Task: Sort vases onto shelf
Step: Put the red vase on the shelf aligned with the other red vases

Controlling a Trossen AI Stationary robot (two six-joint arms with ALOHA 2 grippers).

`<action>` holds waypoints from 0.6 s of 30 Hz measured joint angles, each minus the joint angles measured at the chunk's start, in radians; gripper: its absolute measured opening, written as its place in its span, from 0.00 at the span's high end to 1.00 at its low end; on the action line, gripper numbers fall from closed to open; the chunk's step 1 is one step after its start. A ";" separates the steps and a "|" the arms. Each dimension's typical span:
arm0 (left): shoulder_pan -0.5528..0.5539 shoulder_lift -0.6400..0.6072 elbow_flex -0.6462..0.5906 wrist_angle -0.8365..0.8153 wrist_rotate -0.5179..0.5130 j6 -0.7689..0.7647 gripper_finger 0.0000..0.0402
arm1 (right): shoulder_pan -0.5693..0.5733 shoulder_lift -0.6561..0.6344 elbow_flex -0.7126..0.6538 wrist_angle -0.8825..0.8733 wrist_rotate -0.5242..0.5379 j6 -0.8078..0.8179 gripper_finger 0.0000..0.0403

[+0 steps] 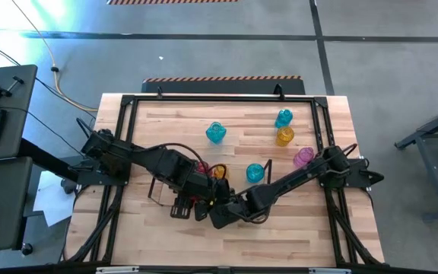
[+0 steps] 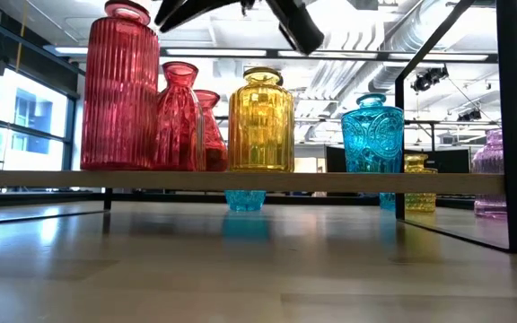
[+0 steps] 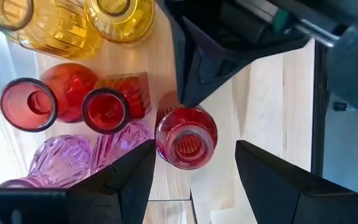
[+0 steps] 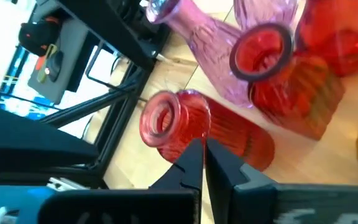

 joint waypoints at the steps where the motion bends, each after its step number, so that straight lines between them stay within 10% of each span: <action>1: 0.000 0.000 0.008 -0.005 0.000 0.000 0.47 | 0.000 0.000 0.015 -0.025 0.004 -0.005 1.00; 18: -0.093 -0.099 0.087 -0.087 -0.071 -0.010 0.47 | 0.004 0.011 0.499 -0.665 0.149 -0.283 1.00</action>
